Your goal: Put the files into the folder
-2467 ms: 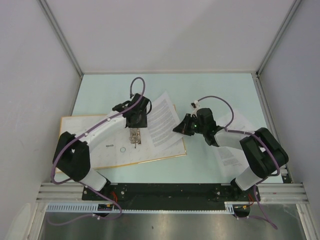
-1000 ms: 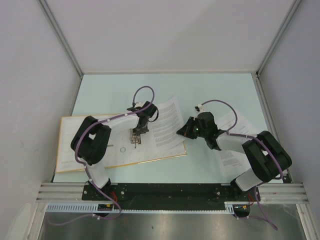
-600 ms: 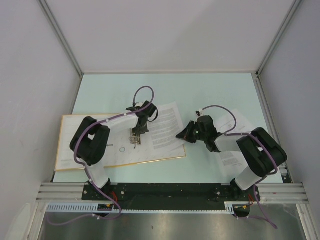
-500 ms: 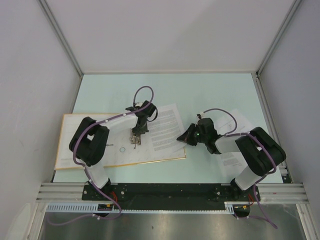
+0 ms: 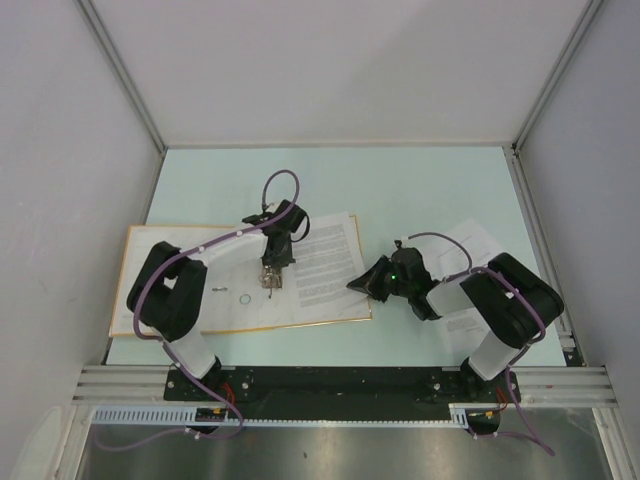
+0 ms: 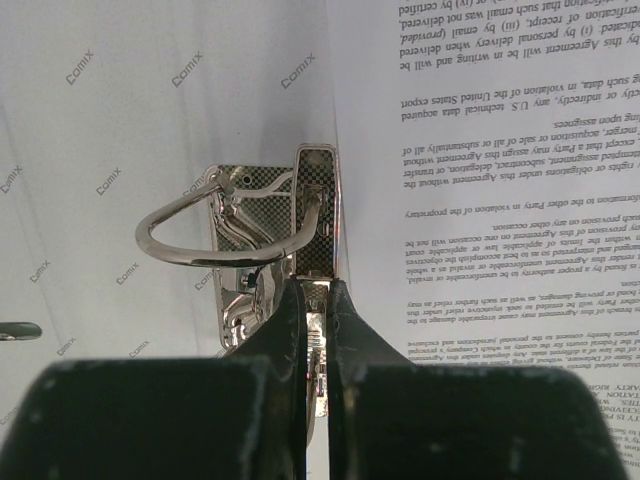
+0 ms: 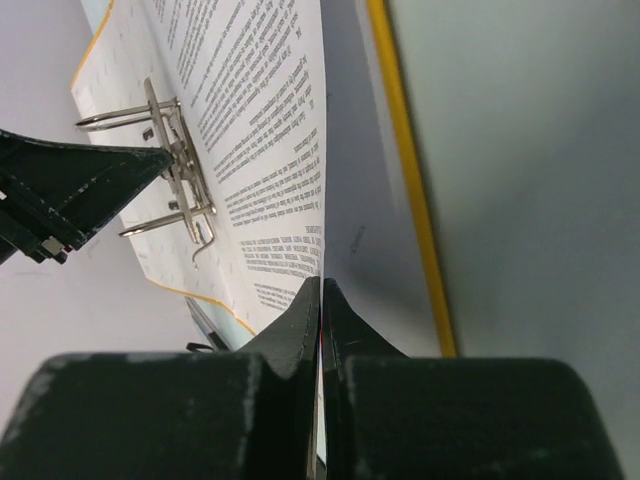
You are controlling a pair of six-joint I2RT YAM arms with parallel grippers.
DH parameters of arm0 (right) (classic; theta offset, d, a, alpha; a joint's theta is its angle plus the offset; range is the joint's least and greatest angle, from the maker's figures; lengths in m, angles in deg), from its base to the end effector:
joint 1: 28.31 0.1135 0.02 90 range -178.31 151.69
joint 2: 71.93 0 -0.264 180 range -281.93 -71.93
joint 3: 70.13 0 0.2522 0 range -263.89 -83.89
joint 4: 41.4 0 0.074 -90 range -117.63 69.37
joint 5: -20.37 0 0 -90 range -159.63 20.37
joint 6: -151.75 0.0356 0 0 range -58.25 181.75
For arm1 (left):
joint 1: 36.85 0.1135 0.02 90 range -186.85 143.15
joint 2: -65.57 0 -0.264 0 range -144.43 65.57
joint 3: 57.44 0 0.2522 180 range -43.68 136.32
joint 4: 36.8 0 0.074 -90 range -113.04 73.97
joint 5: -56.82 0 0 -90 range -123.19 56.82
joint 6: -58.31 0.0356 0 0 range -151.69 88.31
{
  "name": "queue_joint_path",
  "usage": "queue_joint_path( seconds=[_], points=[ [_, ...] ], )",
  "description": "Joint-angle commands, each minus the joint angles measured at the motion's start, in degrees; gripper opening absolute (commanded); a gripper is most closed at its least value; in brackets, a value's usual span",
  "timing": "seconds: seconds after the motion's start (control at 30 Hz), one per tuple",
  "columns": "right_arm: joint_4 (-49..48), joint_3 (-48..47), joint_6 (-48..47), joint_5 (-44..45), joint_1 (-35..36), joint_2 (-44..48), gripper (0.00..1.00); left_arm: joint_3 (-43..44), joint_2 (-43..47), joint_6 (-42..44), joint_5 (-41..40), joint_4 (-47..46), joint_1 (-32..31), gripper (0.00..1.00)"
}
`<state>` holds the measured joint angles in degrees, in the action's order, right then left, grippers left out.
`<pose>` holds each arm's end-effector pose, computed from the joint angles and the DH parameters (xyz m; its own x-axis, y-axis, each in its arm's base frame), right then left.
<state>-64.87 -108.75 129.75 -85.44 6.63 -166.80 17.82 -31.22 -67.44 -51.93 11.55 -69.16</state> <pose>0.2187 0.1646 0.1082 -0.8513 0.4935 -0.1782 0.1347 0.5338 0.8348 0.2790 -0.1629 0.1820 -0.8852 -0.0948 -0.4555 -0.1287 0.9907 0.0440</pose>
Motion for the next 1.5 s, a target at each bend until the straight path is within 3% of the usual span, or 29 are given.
queue_joint_path(
  seconds=[0.0,0.47,0.97,1.3,1.47],
  points=[
    [-3.8,0.4,5.0,4.4,1.8,1.1,0.00,-0.5,2.4,-0.9,1.3,-2.2,0.1,0.00],
    [-9.6,2.8,17.2,6.2,3.8,-0.8,0.00,-1.4,3.1,-0.6,1.2,-2.7,0.1,0.00],
    [-17.6,3.3,23.4,6.8,7.6,-6.5,0.00,-1.2,3.5,-0.5,1.5,-2.8,0.2,0.00],
    [-20.3,3.8,22.6,6.1,7.9,-8.2,0.00,-1.2,3.3,0.1,1.8,-2.9,0.1,0.00],
    [-14.4,3.7,18.9,7.9,8.4,-4.9,0.03,-1.3,3.2,0.2,1.7,-3.1,0.2,0.00]
  ],
)
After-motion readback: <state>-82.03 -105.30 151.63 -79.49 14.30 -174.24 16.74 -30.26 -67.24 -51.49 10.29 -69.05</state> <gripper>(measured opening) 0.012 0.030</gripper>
